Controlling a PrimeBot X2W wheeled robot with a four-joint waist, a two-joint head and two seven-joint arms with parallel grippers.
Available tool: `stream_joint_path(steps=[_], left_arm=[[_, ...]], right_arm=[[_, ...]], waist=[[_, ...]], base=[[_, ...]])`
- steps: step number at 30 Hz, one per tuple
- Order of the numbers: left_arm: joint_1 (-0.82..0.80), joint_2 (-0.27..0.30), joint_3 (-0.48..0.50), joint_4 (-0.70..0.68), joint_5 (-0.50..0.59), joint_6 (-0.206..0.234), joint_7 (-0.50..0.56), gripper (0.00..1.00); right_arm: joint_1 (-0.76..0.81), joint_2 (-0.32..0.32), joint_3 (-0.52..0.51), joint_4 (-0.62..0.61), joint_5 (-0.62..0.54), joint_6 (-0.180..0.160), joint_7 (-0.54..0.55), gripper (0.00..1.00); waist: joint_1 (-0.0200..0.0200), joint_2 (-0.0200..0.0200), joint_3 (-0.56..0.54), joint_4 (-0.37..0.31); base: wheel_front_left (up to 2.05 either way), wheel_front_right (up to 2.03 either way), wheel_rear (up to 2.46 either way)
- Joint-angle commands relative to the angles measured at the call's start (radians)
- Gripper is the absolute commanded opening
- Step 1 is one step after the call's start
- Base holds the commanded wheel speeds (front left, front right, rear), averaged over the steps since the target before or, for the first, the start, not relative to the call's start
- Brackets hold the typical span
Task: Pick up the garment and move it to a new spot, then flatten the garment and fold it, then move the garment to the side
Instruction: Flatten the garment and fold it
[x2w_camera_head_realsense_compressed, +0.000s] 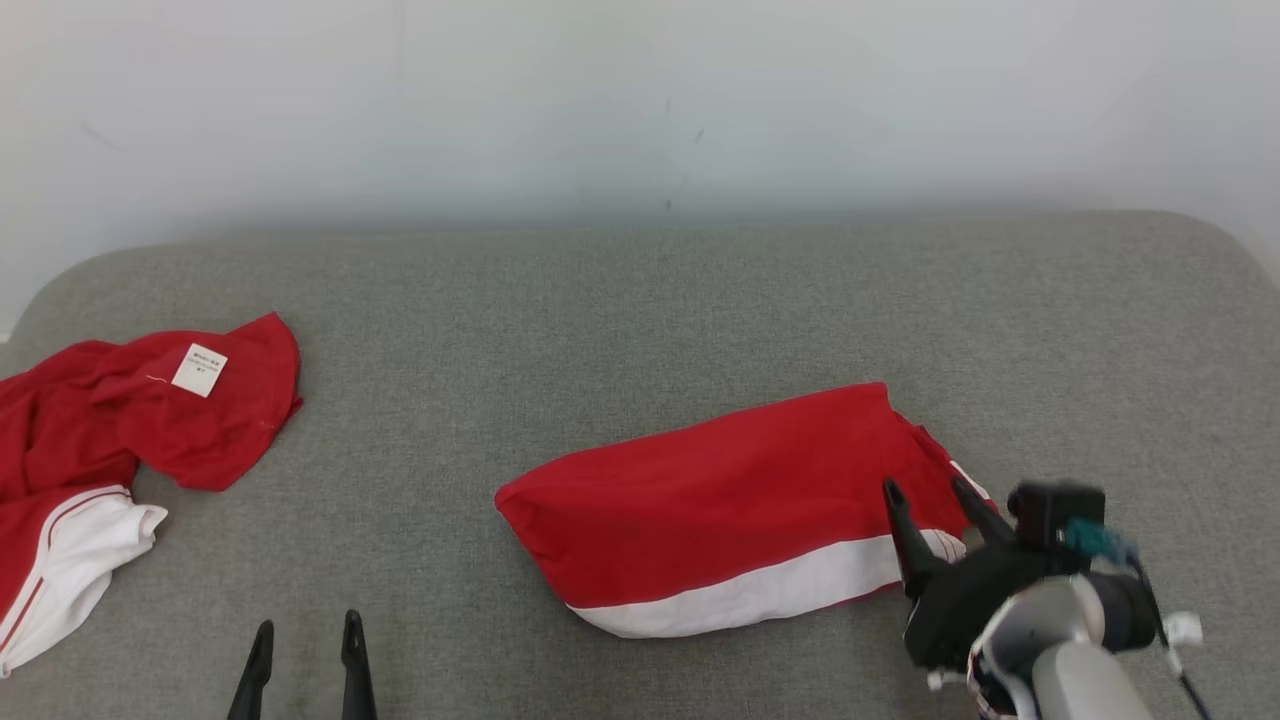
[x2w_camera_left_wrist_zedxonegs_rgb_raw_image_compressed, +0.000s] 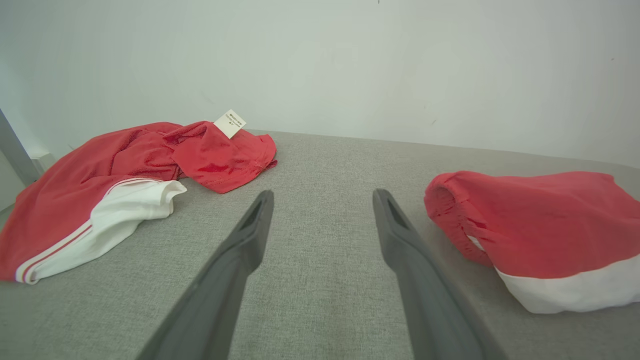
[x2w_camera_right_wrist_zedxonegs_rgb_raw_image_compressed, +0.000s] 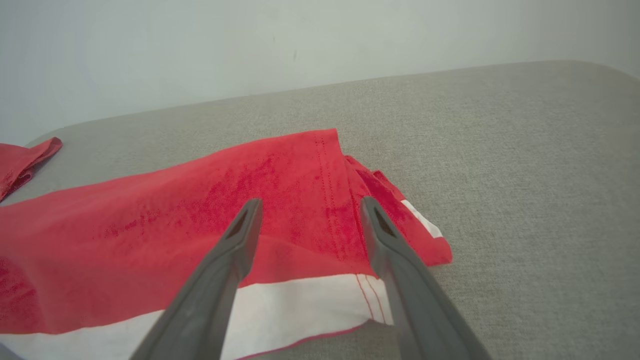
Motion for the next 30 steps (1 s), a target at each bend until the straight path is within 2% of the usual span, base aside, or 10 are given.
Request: stream_joint_path(steps=[1, 6, 12, 16, 28, 29, 30], left_arm=[[-0.014, -0.003, 0.001, -0.002, 0.009, -0.007, -0.003, 1.00], [-0.038, -0.004, -0.013, -0.004, 0.011, -0.021, -0.004, 1.00], [-0.059, -0.004, -0.030, -0.004, -0.002, -0.026, -0.004, 1.00], [-0.072, -0.005, -0.029, 0.001, -0.005, -0.034, -0.004, 1.00], [-0.069, -0.005, -0.043, 0.000, -0.019, -0.029, -0.004, 1.00], [-0.069, -0.005, -0.044, 0.002, -0.018, -0.030, -0.004, 1.00], [-0.069, -0.005, -0.044, 0.002, -0.019, -0.030, -0.004, 1.00]], right_arm=[[-0.022, -0.011, -0.005, 0.007, 0.010, -0.002, 0.044, 1.00], [-0.135, -0.027, -0.043, 0.034, 0.007, -0.002, 0.296, 1.00], [-0.226, -0.032, -0.080, 0.082, -0.012, -0.002, 0.433, 1.00], [-0.265, -0.041, -0.075, 0.123, -0.025, -0.002, 0.454, 1.00], [-0.291, -0.058, -0.023, 0.197, -0.002, -0.002, 0.430, 1.00], [-0.290, -0.059, -0.017, 0.199, 0.001, -0.002, 0.429, 0.99], [-0.289, -0.060, -0.010, 0.200, 0.004, -0.002, 0.427, 0.93]], waist=[[0.0000, 0.0000, 0.007, 0.002], [0.0000, 0.0000, 0.038, 0.017], [0.0000, 0.0000, 0.080, 0.035], [0.0000, 0.0000, 0.104, 0.045], [0.0000, 0.0000, 0.119, 0.057], [0.0000, 0.0000, 0.118, 0.057], [0.0000, 0.0000, 0.118, 0.056]], base=[[0.00, 0.00, 0.00], [0.00, 0.00, 0.00], [0.00, 0.00, 0.00], [0.00, 0.00, 0.00], [0.00, 0.00, 0.00], [0.00, 0.00, 0.00], [0.00, 0.00, 0.00]])
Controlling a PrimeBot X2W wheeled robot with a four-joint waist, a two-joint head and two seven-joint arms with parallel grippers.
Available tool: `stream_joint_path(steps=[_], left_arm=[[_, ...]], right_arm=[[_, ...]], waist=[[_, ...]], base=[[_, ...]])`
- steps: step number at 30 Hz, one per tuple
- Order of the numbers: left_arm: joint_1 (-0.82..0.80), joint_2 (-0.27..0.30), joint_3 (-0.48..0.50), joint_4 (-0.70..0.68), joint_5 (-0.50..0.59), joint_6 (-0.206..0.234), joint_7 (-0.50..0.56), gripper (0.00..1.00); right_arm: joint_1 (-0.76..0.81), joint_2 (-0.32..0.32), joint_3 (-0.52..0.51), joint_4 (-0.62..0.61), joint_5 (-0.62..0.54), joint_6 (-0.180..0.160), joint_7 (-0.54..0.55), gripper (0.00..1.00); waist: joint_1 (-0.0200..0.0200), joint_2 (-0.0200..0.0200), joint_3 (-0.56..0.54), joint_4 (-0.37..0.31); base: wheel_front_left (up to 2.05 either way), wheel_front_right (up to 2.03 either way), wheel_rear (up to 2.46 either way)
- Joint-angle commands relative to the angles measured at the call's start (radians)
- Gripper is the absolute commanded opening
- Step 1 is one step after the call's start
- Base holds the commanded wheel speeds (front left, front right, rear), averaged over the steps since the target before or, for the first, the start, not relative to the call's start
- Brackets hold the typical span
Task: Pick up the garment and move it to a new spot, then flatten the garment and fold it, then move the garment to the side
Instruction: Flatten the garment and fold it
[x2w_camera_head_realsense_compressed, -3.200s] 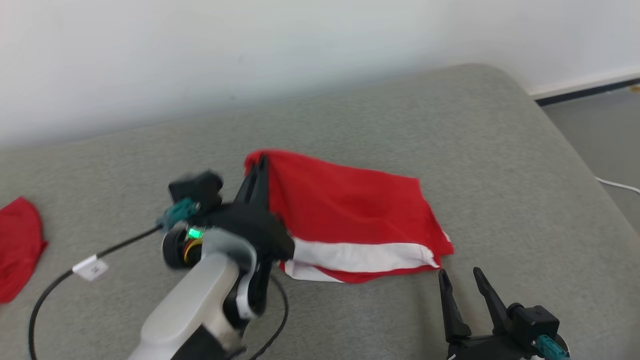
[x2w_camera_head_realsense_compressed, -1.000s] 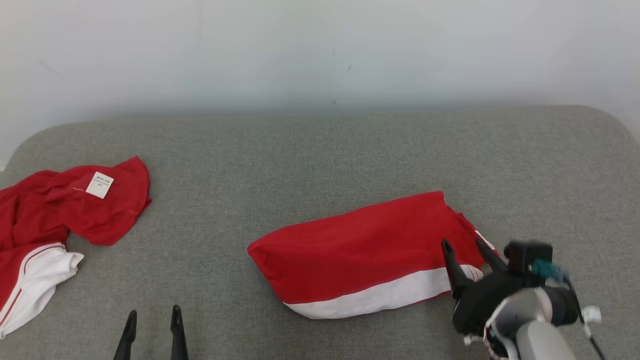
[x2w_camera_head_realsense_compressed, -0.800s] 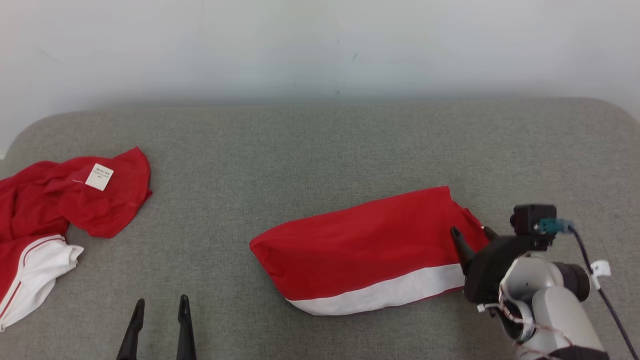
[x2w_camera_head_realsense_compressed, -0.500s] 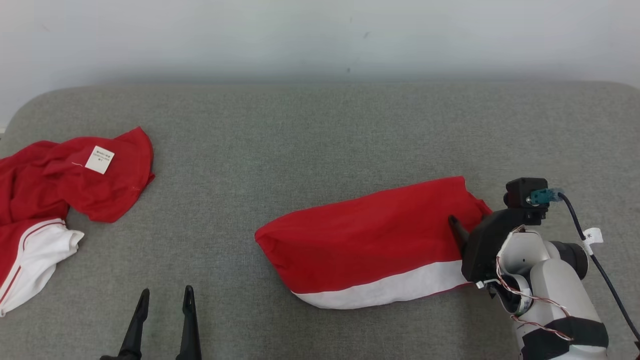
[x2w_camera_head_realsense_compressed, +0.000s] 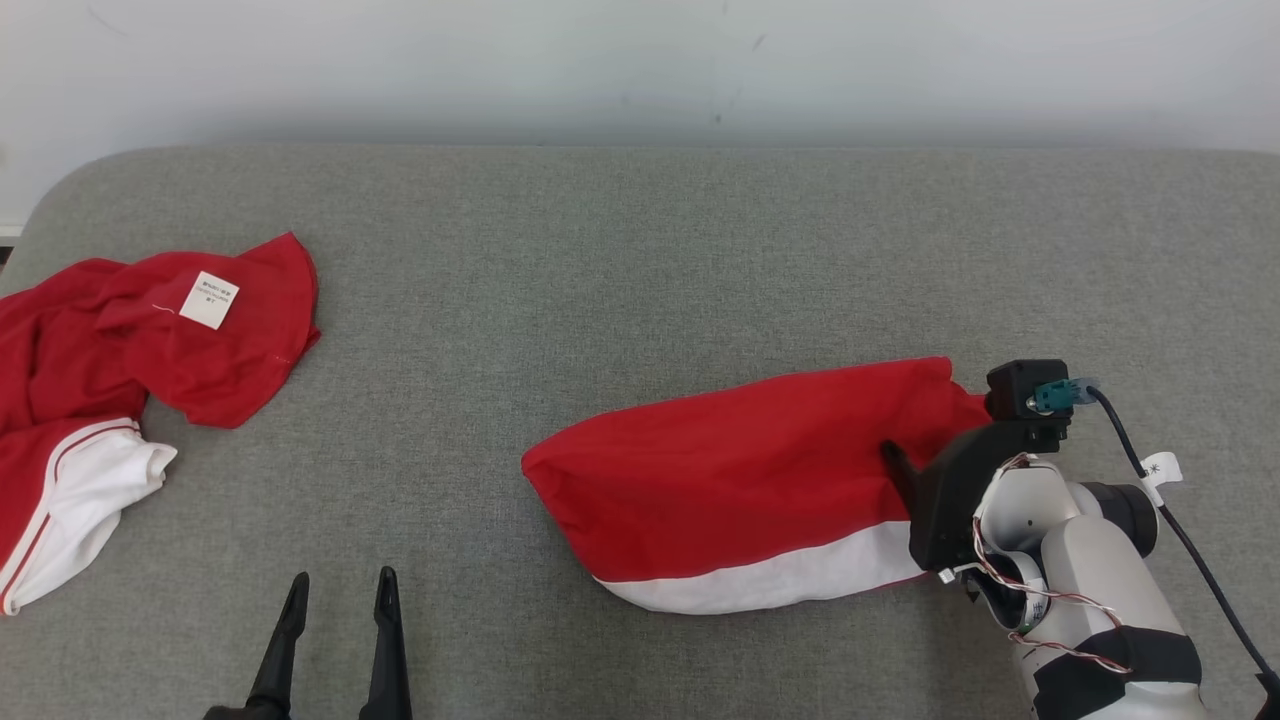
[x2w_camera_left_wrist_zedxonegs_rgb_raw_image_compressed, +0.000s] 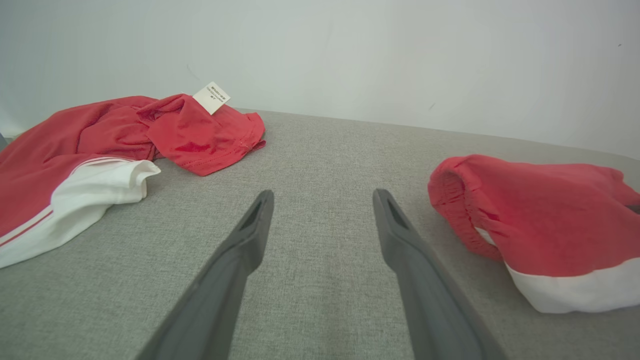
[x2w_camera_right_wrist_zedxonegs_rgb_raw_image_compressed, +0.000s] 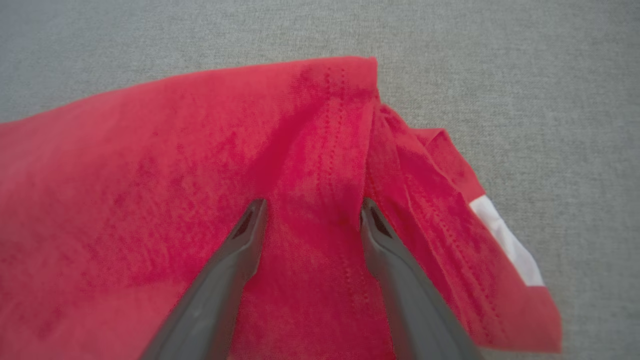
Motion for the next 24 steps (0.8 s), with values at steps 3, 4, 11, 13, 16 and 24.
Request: stream_joint_path(steps=[3, 4, 11, 13, 16, 24], left_arm=[[0.002, -0.002, -0.001, 0.001, -0.006, 0.004, -0.004, 1.00], [0.002, -0.002, -0.001, 0.001, -0.005, 0.003, -0.004, 1.00], [-0.006, -0.002, -0.004, 0.000, -0.005, 0.002, -0.004, 1.00], [-0.007, -0.001, -0.002, -0.001, -0.006, 0.005, -0.004, 1.00], [-0.007, -0.001, 0.000, -0.003, -0.009, 0.006, -0.004, 1.00], [-0.036, -0.001, -0.019, 0.001, -0.009, -0.005, -0.004, 1.00]], right_arm=[[-0.002, -0.010, 0.031, 0.004, 0.020, -0.002, -0.011, 0.70], [-0.005, -0.013, 0.037, 0.005, 0.022, -0.002, -0.014, 0.46], [-0.028, -0.029, 0.024, -0.028, 0.028, -0.002, -0.082, 0.00], [-0.027, -0.023, -0.007, -0.057, 0.034, -0.002, -0.098, 0.00], [-0.034, -0.027, -0.062, -0.102, 0.024, -0.002, -0.106, 0.00], [-0.153, -0.034, -0.218, -0.076, -0.011, -0.002, -0.105, 0.00]], waist=[[-0.0001, -0.0001, -0.001, -0.003], [-0.0001, -0.0001, -0.001, -0.003], [-0.0001, -0.0001, 0.002, 0.001], [-0.0001, -0.0001, 0.002, 0.003], [-0.0001, -0.0001, 0.006, 0.003], [-0.0001, -0.0001, 0.041, 0.036]], base=[[0.00, 0.00, 0.00], [0.00, 0.00, 0.00], [0.00, 0.00, 0.00], [0.00, 0.00, 0.00], [0.00, 0.00, 0.00], [0.00, 0.00, 0.00]])
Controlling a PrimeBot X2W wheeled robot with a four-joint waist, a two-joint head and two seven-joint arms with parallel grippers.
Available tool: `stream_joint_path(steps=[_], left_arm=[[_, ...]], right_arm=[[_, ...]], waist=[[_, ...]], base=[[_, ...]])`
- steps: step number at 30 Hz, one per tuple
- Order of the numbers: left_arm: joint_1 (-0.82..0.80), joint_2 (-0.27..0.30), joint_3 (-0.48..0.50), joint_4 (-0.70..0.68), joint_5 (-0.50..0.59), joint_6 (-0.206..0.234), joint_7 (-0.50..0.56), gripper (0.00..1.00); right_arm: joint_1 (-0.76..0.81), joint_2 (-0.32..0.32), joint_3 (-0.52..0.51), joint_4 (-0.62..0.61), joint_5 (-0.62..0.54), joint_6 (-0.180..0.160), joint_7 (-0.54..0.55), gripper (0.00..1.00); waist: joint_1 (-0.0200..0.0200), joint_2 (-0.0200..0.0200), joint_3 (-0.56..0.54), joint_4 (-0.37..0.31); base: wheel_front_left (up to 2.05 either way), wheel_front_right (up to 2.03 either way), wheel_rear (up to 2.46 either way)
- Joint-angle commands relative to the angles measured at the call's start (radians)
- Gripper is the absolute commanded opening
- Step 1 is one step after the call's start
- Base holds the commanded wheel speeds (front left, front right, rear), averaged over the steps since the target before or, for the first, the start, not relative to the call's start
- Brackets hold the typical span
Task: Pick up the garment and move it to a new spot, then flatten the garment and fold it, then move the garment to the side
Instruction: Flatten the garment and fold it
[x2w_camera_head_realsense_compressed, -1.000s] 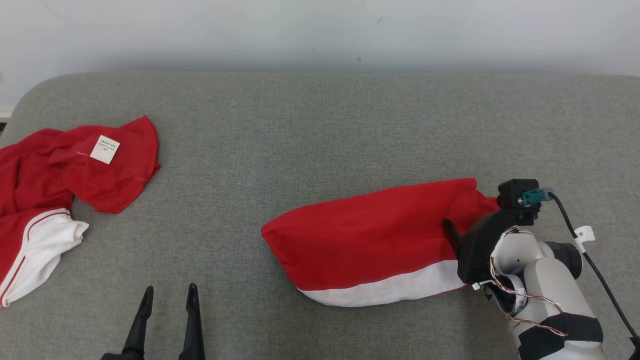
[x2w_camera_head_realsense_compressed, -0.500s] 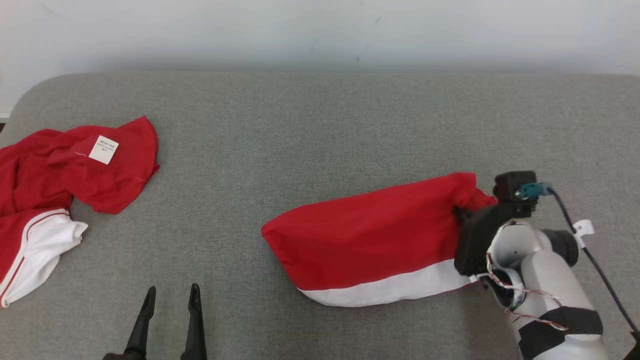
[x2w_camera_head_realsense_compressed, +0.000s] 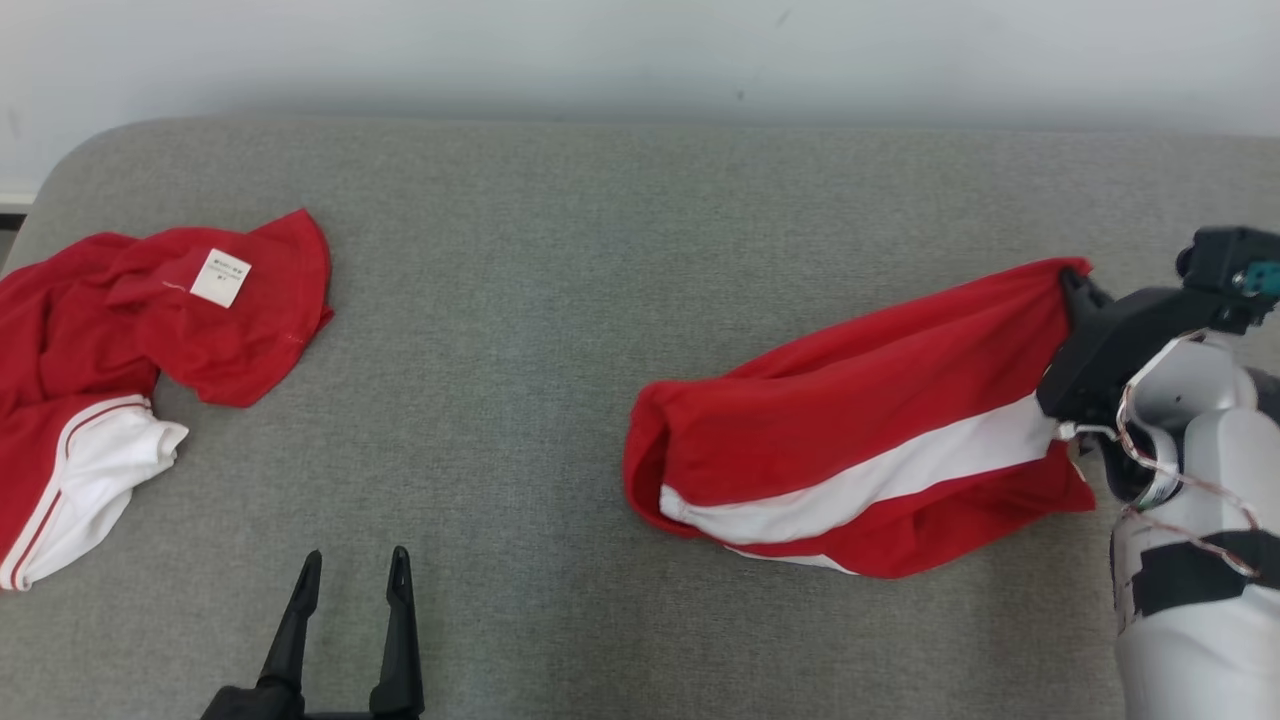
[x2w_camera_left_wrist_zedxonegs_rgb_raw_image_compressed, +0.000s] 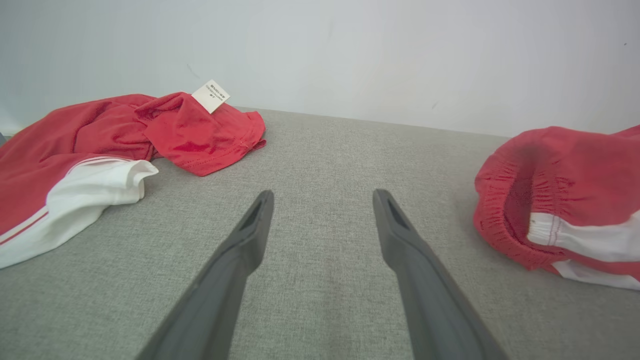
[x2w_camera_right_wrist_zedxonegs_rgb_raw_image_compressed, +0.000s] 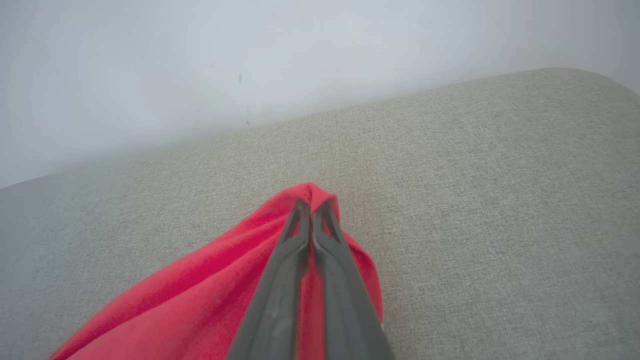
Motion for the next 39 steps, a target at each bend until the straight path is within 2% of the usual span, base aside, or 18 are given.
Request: stream_joint_path(steps=[1, 9, 10, 11, 12, 18, 24, 29, 33, 39], left_arm=[[-0.014, -0.001, -0.006, 0.001, -0.005, -0.006, -0.004, 1.00], [-0.050, -0.001, -0.028, -0.013, -0.005, -0.015, -0.004, 1.00], [-0.055, -0.001, -0.029, -0.015, -0.007, -0.014, -0.004, 1.00], [-0.060, -0.001, -0.032, -0.016, -0.008, -0.013, -0.004, 1.00], [-0.064, -0.001, -0.034, -0.016, -0.008, -0.011, -0.004, 1.00], [-0.067, -0.001, -0.041, -0.015, -0.013, 0.002, -0.004, 1.00], [-0.045, -0.001, -0.029, -0.010, -0.008, 0.008, -0.004, 1.00], [-0.025, -0.001, -0.019, -0.004, -0.005, 0.009, -0.004, 1.00], [-0.002, -0.001, -0.010, 0.002, -0.004, 0.016, -0.004, 1.00], [0.030, -0.001, 0.011, 0.011, -0.007, 0.023, -0.004, 1.00]], right_arm=[[-0.032, -0.007, -0.022, 0.020, -0.022, -0.002, -0.009, 0.00], [-0.179, -0.019, -0.142, 0.160, -0.155, -0.002, -0.073, 0.00], [-0.196, -0.017, -0.158, 0.178, -0.170, -0.002, -0.090, 0.11], [-0.213, -0.013, -0.180, 0.199, -0.185, -0.002, -0.105, 0.38], [-0.226, -0.012, -0.190, 0.224, -0.193, -0.002, -0.117, 1.00], [-0.232, 0.003, -0.212, 0.308, -0.226, -0.002, -0.176, 1.00], [-0.167, 0.002, -0.170, 0.303, -0.161, -0.002, -0.272, 1.00], [-0.060, 0.014, -0.094, 0.241, -0.100, -0.002, -0.351, 1.00], [0.078, 0.028, -0.014, 0.132, -0.062, -0.002, -0.410, 1.00], [0.288, 0.063, 0.050, -0.030, -0.024, -0.002, -0.506, 1.00]], waist=[[-0.0001, -0.0001, 0.018, 0.022], [-0.0001, -0.0001, 0.073, 0.080], [-0.0001, -0.0001, 0.079, 0.083], [-0.0001, -0.0001, 0.086, 0.086], [-0.0001, -0.0001, 0.090, 0.088], [-0.0001, -0.0001, 0.084, 0.074], [-0.0001, -0.0001, 0.046, 0.031], [-0.0001, -0.0001, 0.006, -0.001], [-0.0001, -0.0001, -0.031, -0.030], [-0.0001, -0.0001, -0.083, -0.063]], base=[[0.00, 0.00, 0.00], [0.00, 0.00, 0.00], [0.00, 0.00, 0.00], [0.00, 0.00, 0.00], [0.00, 0.00, 0.00], [0.00, 0.00, 0.00], [0.00, 0.00, 0.00], [0.00, 0.00, 0.00], [0.00, 0.00, 0.00], [0.00, 0.00, 0.00]])
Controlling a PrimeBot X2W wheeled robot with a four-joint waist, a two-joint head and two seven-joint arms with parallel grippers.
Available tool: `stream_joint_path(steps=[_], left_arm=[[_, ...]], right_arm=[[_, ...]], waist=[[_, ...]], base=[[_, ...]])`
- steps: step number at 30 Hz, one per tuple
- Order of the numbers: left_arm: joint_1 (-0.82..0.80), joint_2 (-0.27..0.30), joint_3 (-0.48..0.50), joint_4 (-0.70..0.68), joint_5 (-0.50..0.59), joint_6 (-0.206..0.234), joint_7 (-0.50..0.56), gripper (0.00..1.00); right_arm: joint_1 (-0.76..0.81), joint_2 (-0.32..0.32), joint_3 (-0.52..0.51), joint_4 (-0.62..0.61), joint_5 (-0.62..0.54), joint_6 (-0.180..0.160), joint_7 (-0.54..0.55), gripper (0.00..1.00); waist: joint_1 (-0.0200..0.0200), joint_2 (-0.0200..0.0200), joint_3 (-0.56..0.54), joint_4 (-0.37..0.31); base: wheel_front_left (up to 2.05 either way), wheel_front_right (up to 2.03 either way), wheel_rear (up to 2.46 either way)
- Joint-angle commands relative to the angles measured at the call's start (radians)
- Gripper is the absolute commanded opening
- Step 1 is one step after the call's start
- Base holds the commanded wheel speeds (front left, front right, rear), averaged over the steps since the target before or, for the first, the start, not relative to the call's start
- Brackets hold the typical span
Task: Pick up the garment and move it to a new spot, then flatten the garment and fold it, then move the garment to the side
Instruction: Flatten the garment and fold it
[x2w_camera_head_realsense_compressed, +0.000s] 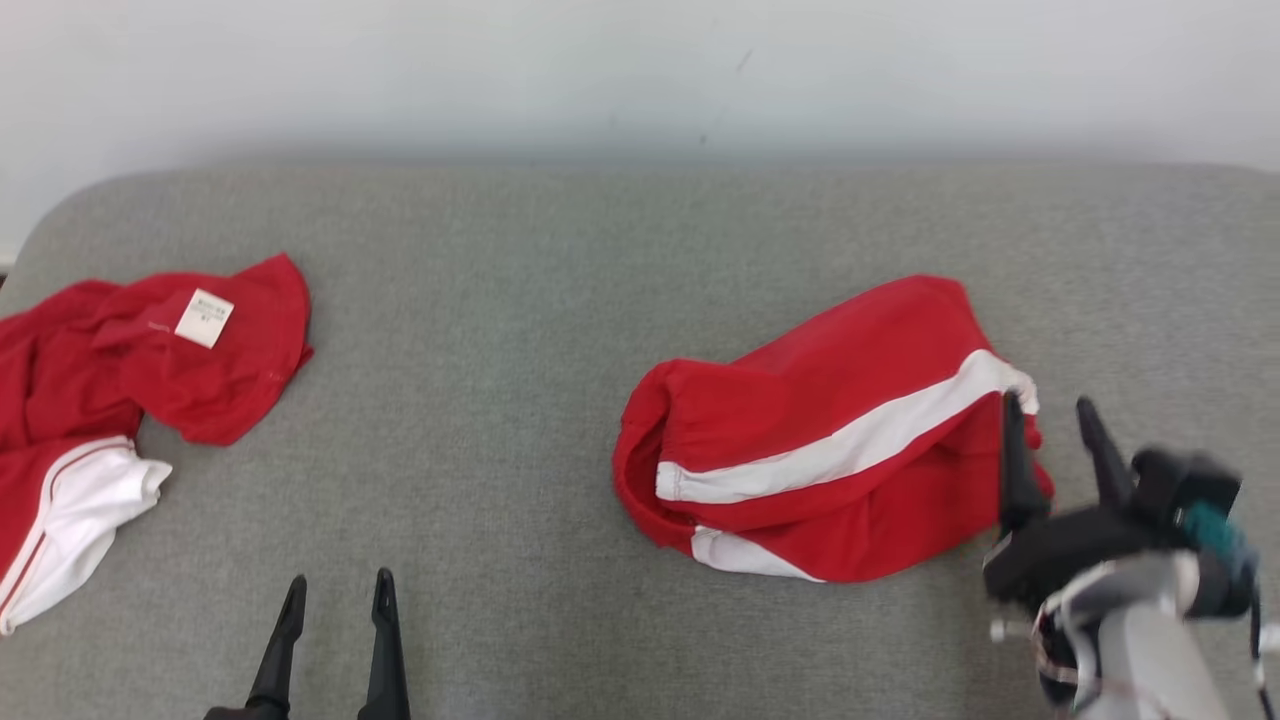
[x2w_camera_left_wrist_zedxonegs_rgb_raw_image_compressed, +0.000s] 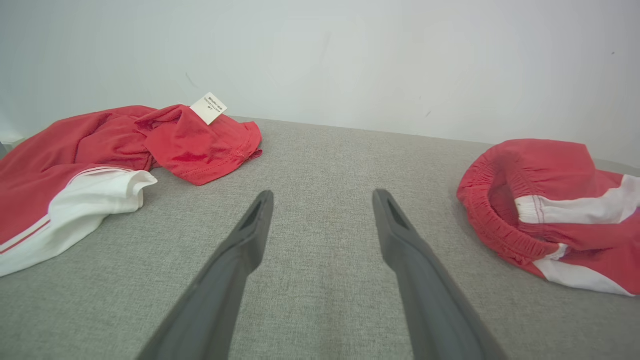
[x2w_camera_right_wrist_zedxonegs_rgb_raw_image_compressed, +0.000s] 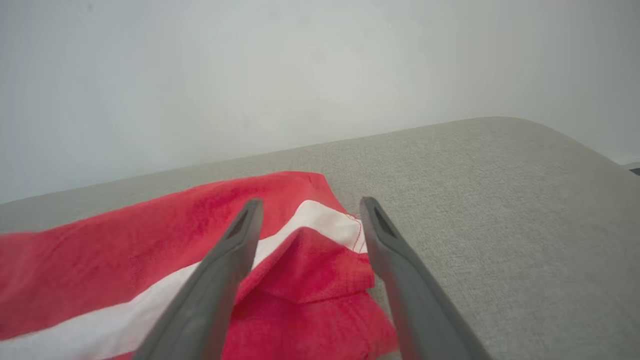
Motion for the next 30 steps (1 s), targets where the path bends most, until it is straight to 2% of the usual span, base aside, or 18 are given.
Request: stream_joint_path(steps=[1, 8, 13, 20, 30], left_arm=[[0.016, -0.001, 0.005, 0.004, -0.005, 0.004, -0.004, 1.00], [0.044, -0.001, 0.025, 0.019, -0.011, 0.008, -0.003, 1.00], [0.057, -0.001, 0.027, 0.028, -0.014, 0.012, -0.004, 1.00], [0.070, -0.001, 0.024, 0.036, -0.016, 0.014, -0.004, 1.00], [0.072, -0.001, 0.008, 0.042, -0.020, 0.015, -0.003, 1.00]], right_arm=[[0.032, 0.009, 0.014, -0.019, 0.001, -0.002, -0.016, 1.00], [0.224, 0.027, 0.115, -0.131, -0.040, -0.002, -0.106, 1.00], [0.308, 0.032, 0.132, -0.157, -0.053, -0.002, -0.139, 1.00], [0.375, 0.033, 0.138, -0.177, -0.049, -0.002, -0.162, 1.00], [0.388, 0.033, 0.145, -0.191, -0.040, -0.002, -0.161, 1.00]], waist=[[0.0002, 0.0001, -0.039, -0.031], [0.0002, 0.0001, -0.092, -0.053], [0.0002, 0.0001, -0.114, -0.056], [0.0002, 0.0001, -0.129, -0.059], [0.0002, 0.0001, -0.139, -0.071]], base=[[0.00, 0.00, 0.00], [0.00, 0.00, 0.00], [0.00, 0.00, 0.00], [0.00, 0.00, 0.00], [0.00, 0.00, 0.00]])
